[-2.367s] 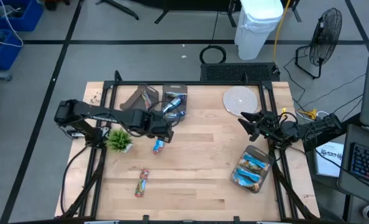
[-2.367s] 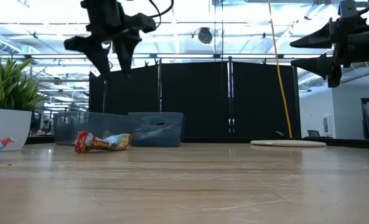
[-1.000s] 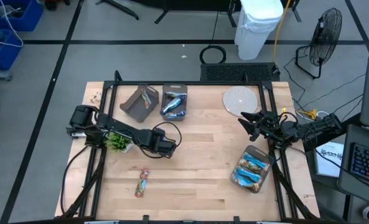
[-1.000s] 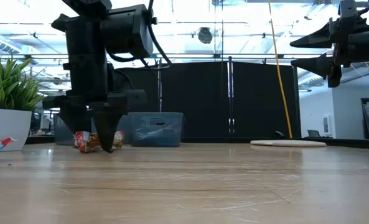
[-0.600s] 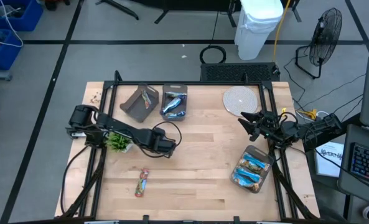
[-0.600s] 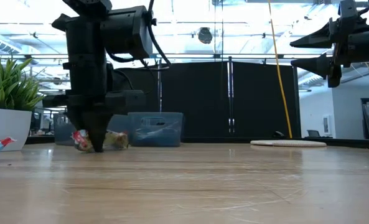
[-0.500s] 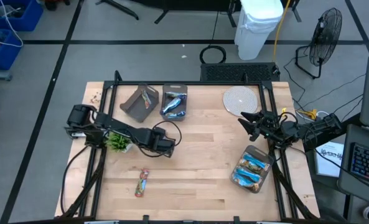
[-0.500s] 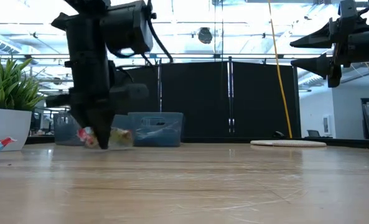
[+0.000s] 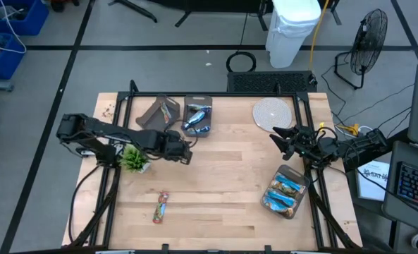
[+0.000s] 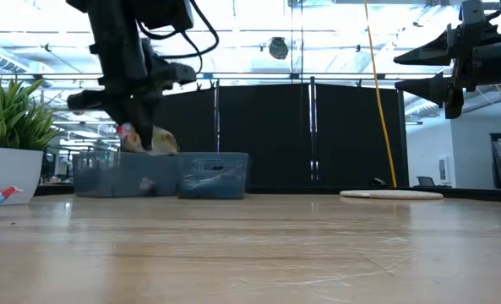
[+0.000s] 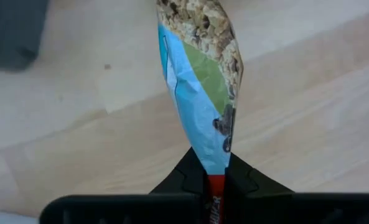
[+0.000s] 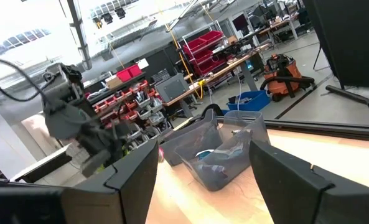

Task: Pick and place Granola Bars by type
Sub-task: Put the red granola bar into the top left black transparent bin

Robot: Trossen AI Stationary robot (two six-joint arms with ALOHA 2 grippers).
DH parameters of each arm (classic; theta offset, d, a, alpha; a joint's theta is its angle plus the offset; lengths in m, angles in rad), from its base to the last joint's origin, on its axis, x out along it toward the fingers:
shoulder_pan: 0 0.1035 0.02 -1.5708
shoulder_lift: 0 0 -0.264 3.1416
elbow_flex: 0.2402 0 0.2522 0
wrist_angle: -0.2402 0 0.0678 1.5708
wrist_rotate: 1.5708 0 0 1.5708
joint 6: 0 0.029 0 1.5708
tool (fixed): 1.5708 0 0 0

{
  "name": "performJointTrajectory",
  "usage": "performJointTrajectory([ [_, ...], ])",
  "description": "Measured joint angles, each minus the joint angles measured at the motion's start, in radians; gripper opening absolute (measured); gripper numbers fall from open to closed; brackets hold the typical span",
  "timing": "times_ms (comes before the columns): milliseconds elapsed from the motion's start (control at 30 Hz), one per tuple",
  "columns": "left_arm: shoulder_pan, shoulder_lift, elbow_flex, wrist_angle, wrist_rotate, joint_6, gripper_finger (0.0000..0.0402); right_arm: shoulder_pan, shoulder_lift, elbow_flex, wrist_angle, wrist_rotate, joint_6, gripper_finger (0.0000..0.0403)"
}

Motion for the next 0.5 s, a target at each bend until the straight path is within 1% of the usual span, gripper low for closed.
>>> performJointTrajectory([
  [67, 0.018, -0.037, 0.0, -0.002, 0.0, 0.015, 0.0015, 0.0, 0.0, 0.0, 0.0, 0.0, 0.0, 0.0243],
  [300, 0.101, -0.156, 0.001, -0.018, -0.045, 0.042, 0.0016, 0.0, 0.0, 0.0, 0.001, 0.0, 0.0, 0.0243],
  [500, 0.197, -0.245, 0.001, -0.054, 0.002, 0.224, 0.0014, 0.0, 0.0, 0.0, 0.001, 0.0, 0.0, 0.0242],
])
